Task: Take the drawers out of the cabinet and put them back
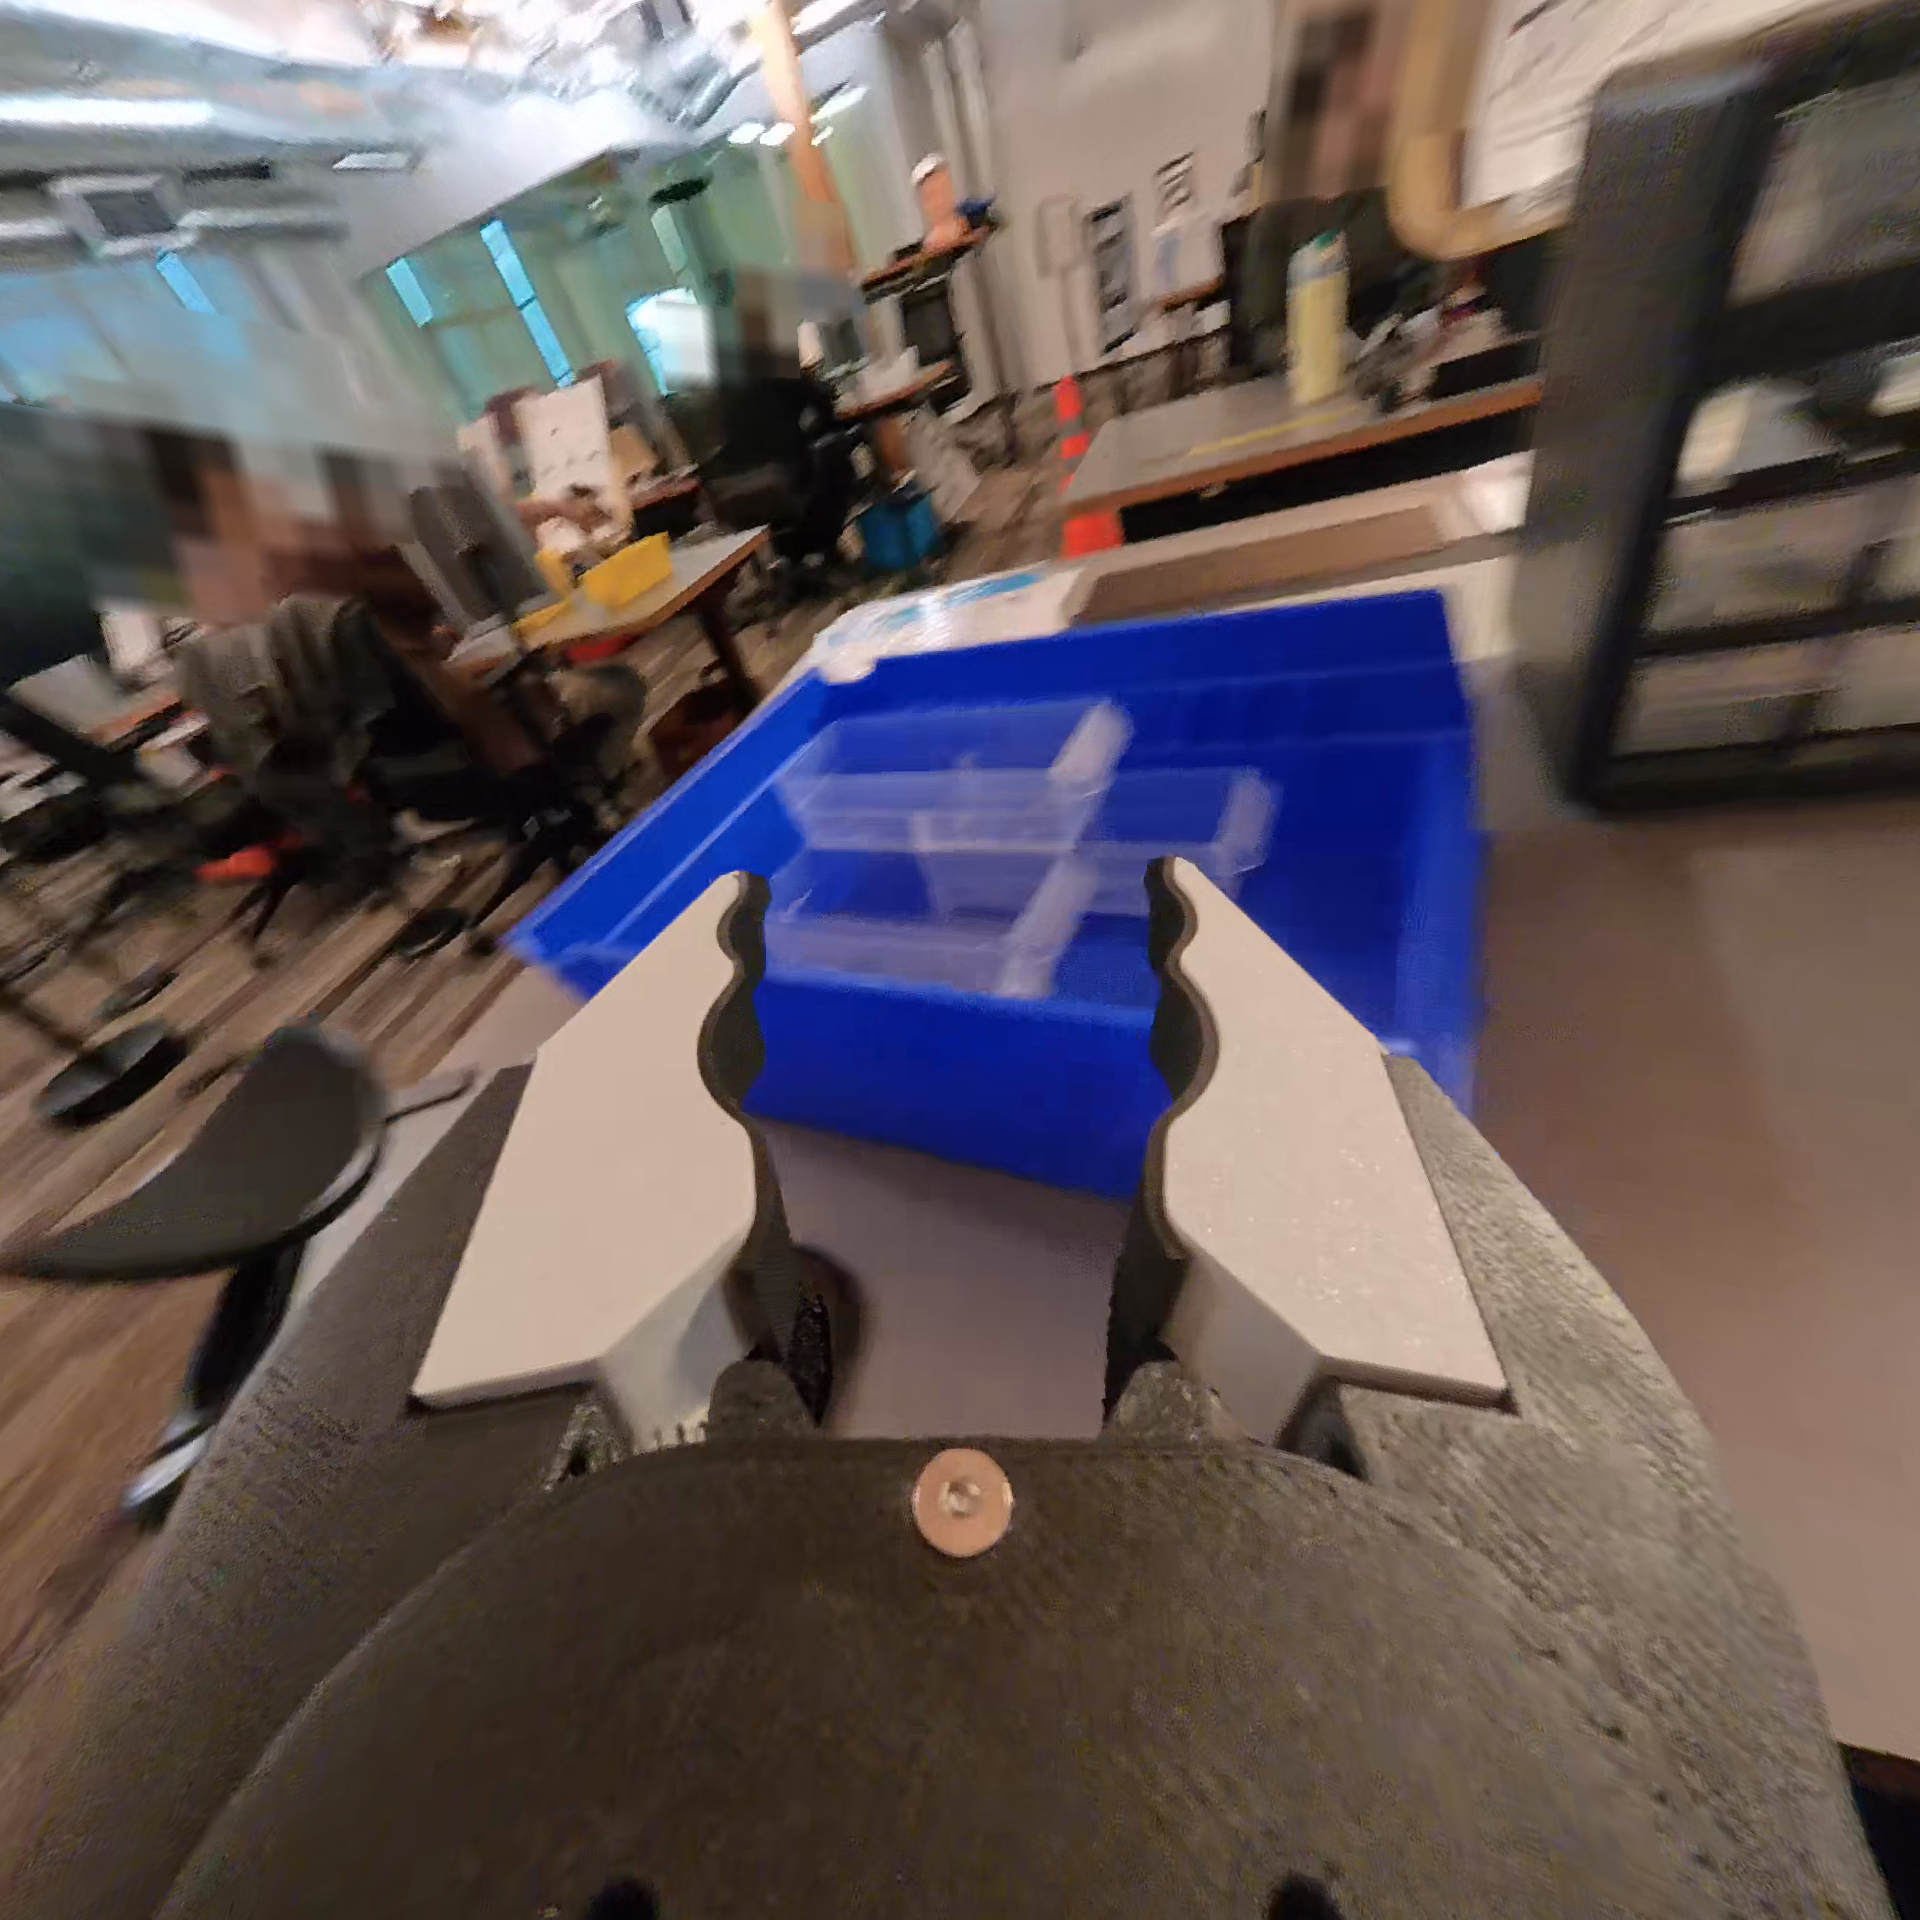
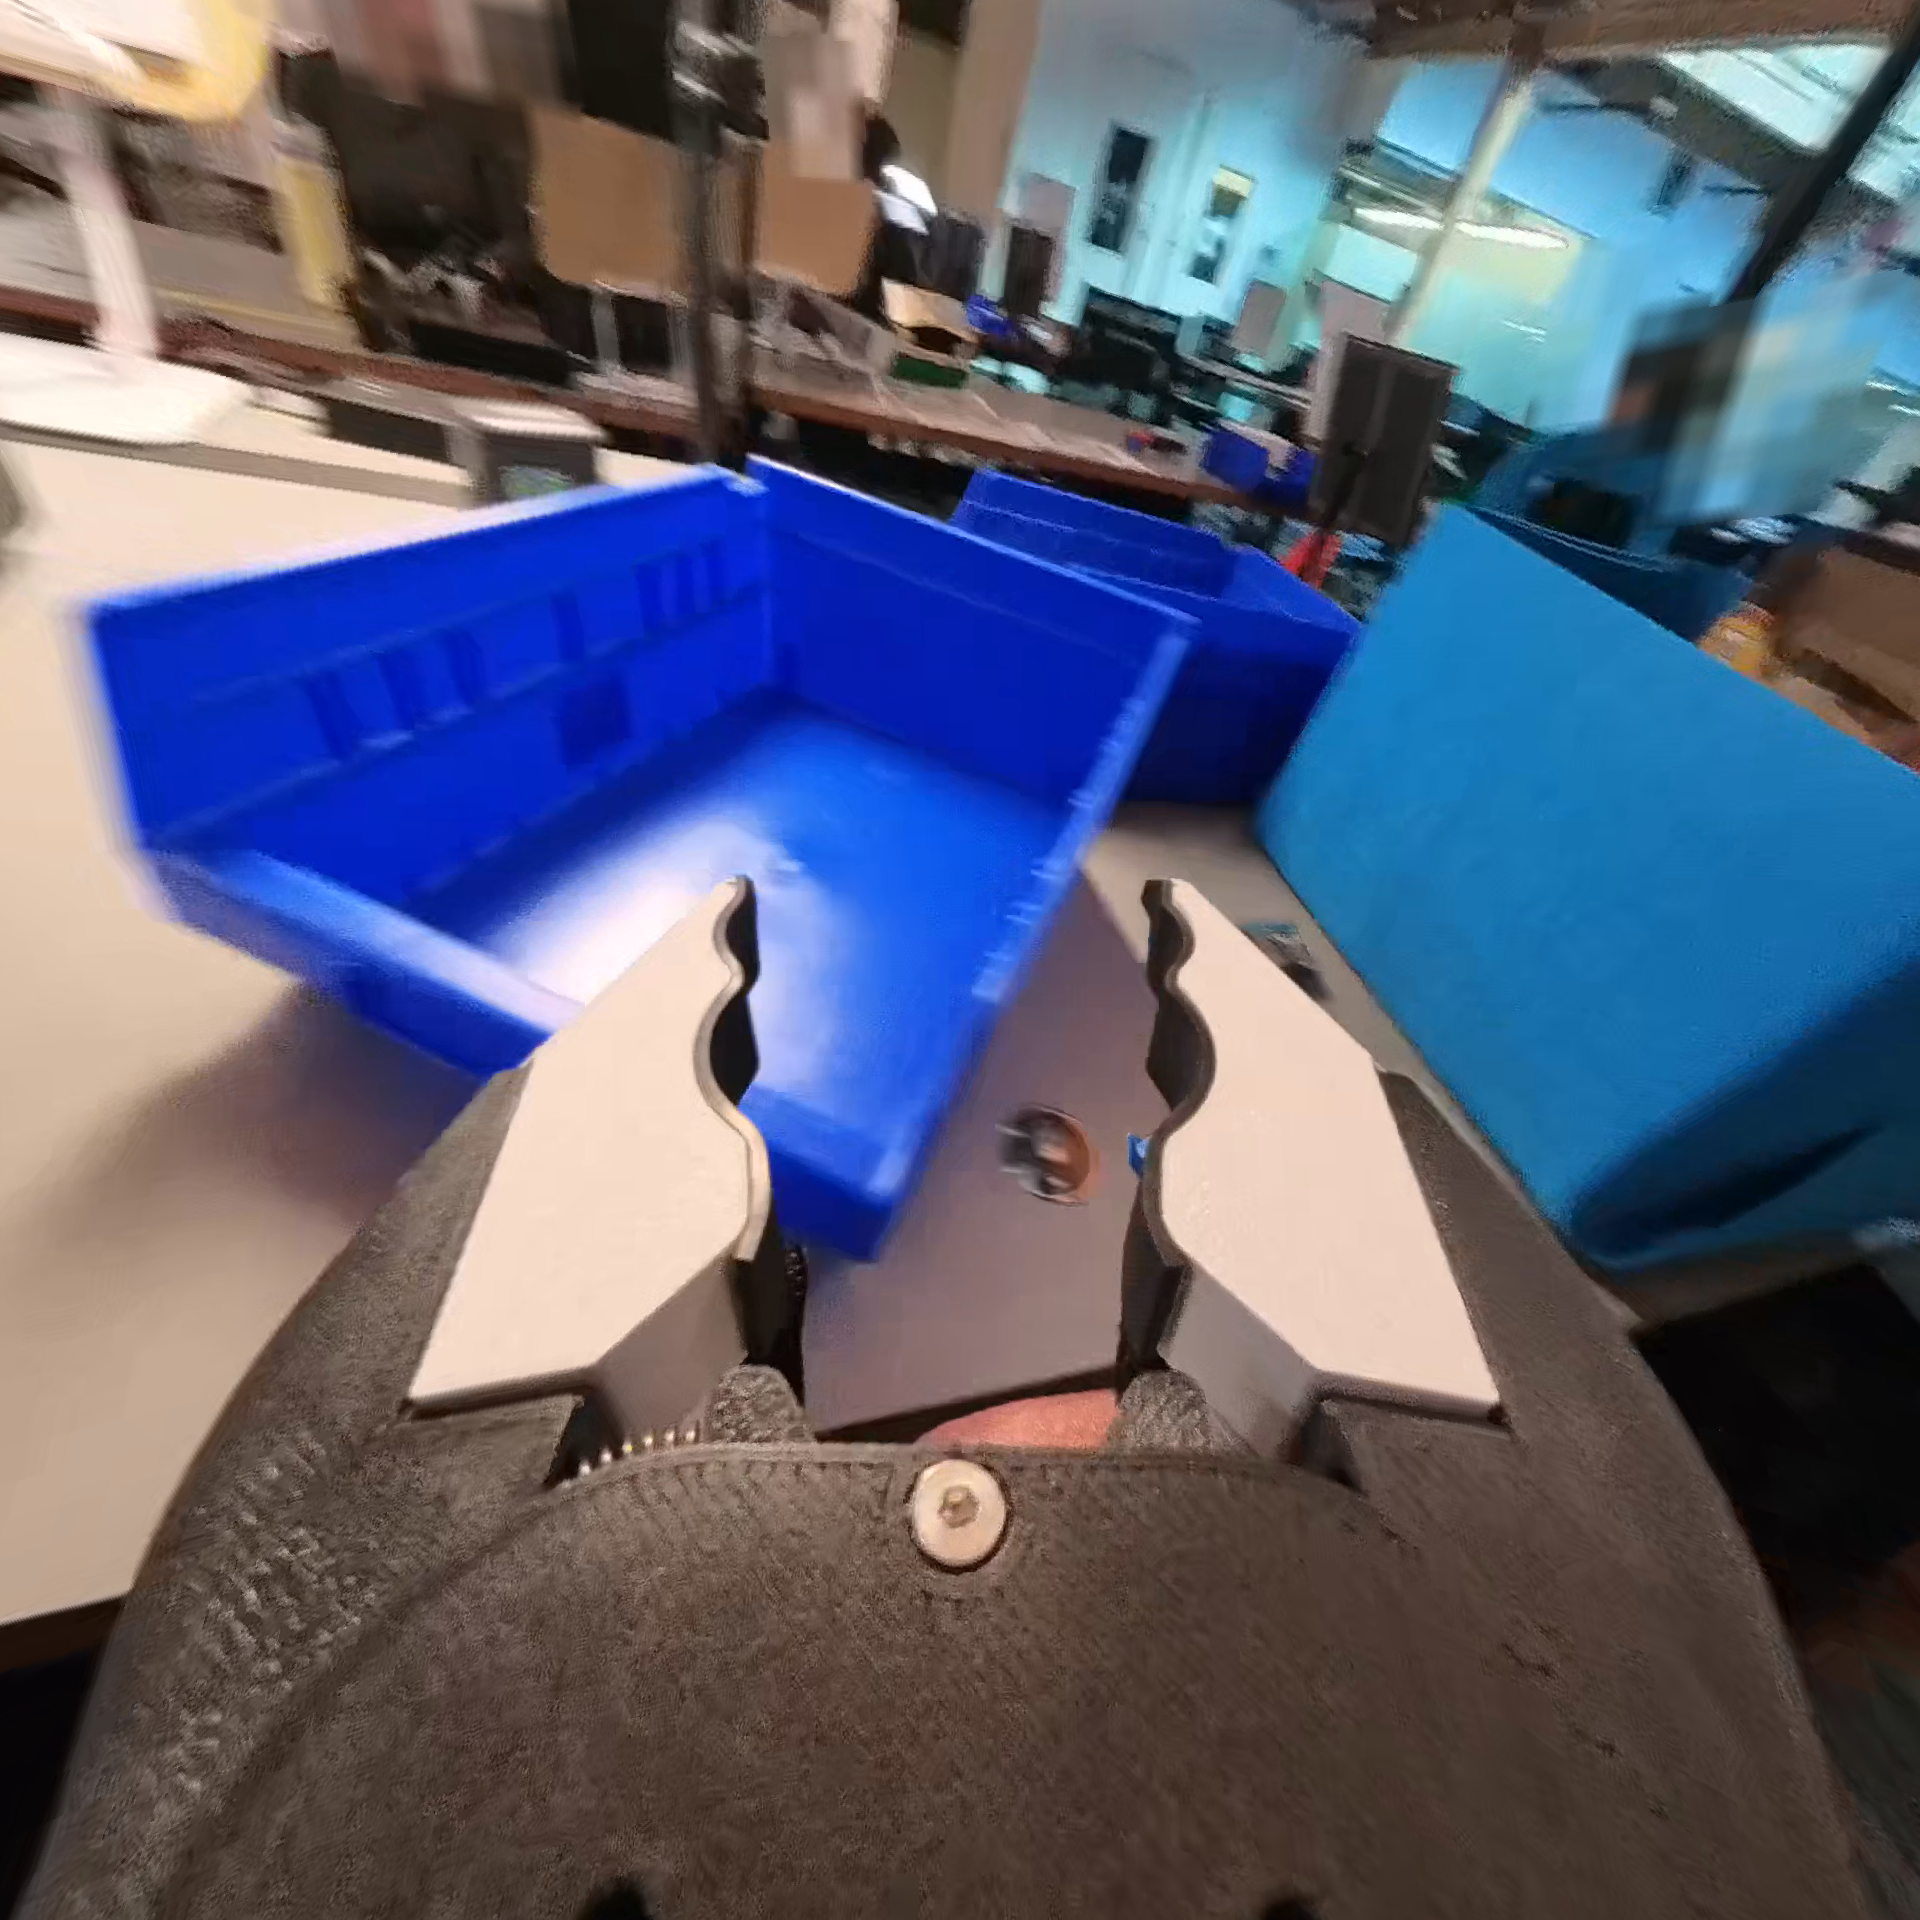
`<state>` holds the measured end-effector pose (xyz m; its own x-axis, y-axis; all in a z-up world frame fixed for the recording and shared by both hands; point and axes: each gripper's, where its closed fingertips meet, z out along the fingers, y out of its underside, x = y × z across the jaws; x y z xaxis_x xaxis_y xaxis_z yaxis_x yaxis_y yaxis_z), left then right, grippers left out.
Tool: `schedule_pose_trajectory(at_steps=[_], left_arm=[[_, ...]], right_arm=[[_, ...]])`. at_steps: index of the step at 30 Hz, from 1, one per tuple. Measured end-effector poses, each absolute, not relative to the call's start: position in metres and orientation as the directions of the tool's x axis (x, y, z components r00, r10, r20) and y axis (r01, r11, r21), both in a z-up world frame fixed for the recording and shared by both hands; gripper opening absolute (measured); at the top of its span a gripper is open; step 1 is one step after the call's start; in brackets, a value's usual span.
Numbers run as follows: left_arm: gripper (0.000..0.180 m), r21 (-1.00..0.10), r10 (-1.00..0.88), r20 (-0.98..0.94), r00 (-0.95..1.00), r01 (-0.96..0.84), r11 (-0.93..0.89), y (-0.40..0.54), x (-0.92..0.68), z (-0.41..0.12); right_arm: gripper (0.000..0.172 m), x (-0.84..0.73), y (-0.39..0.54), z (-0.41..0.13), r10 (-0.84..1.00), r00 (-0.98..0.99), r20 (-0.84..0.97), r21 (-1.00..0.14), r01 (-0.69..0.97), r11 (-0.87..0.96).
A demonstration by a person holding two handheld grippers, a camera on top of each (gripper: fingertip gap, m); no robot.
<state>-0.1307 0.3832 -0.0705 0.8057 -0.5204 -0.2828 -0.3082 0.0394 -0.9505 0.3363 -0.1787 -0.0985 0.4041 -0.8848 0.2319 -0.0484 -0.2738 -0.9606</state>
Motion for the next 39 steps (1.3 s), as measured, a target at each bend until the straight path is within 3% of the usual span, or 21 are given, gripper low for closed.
schedule_pose_trajectory(at_steps=[5,7,8,10,14,19,23,29,32,35,39], left_arm=[[0.076,-0.920,-0.635,-0.336,0.696,-0.388,0.060,0.350,-0.058,-0.095],[0.077,-0.886,-0.578,-0.403,0.710,-0.461,0.052,0.362,-0.058,-0.112],[0.086,-0.875,-0.551,-0.427,0.717,-0.482,0.051,0.368,-0.062,-0.117],[0.082,-0.876,-0.537,-0.419,0.733,-0.482,0.026,0.374,-0.072,-0.124],[0.081,-0.873,-0.480,-0.425,0.767,-0.488,-0.006,0.386,-0.109,-0.128],[0.069,-0.886,-0.369,-0.413,0.832,-0.461,-0.048,0.400,-0.159,-0.112],[0.069,-0.941,-0.512,-0.309,0.802,-0.334,0.044,0.373,-0.114,-0.083],[0.070,-0.954,-0.676,-0.228,0.700,-0.300,0.011,0.381,0.001,-0.103],[0.065,-0.942,-0.669,-0.231,0.706,-0.334,-0.027,0.408,0.036,-0.123],[0.050,-0.926,-0.624,-0.277,0.731,-0.376,-0.029,0.425,0.036,-0.136],[0.056,-0.922,-0.592,-0.311,0.744,-0.387,-0.002,0.426,0.009,-0.136]], right_arm=[[0.078,0.290,-0.060,-0.109,-0.719,0.669,0.189,-0.963,-0.017,-0.269],[0.078,0.288,-0.026,-0.111,-0.698,0.689,0.198,-0.961,-0.003,-0.275],[0.079,0.294,-0.016,-0.112,-0.709,0.671,0.218,-0.957,0.005,-0.289],[0.078,0.309,-0.006,-0.118,-0.740,0.625,0.248,-0.945,-0.012,-0.327],[0.065,0.324,-0.004,-0.129,-0.762,0.608,0.224,-0.941,-0.067,-0.331],[0.062,0.324,-0.030,-0.132,-0.769,0.614,0.180,-0.952,-0.087,-0.293],[0.059,0.315,-0.030,-0.132,-0.734,0.663,0.143,-0.958,-0.094,-0.272],[0.058,0.335,-0.012,-0.136,-0.759,0.629,0.168,-0.952,-0.097,-0.291],[0.029,0.340,-0.013,-0.132,-0.772,0.613,0.171,-0.958,-0.079,-0.275],[0.023,0.337,-0.018,-0.131,-0.759,0.625,0.184,-0.959,-0.057,-0.279],[0.021,0.330,-0.032,-0.129,-0.717,0.668,0.200,-0.960,-0.015,-0.281]])
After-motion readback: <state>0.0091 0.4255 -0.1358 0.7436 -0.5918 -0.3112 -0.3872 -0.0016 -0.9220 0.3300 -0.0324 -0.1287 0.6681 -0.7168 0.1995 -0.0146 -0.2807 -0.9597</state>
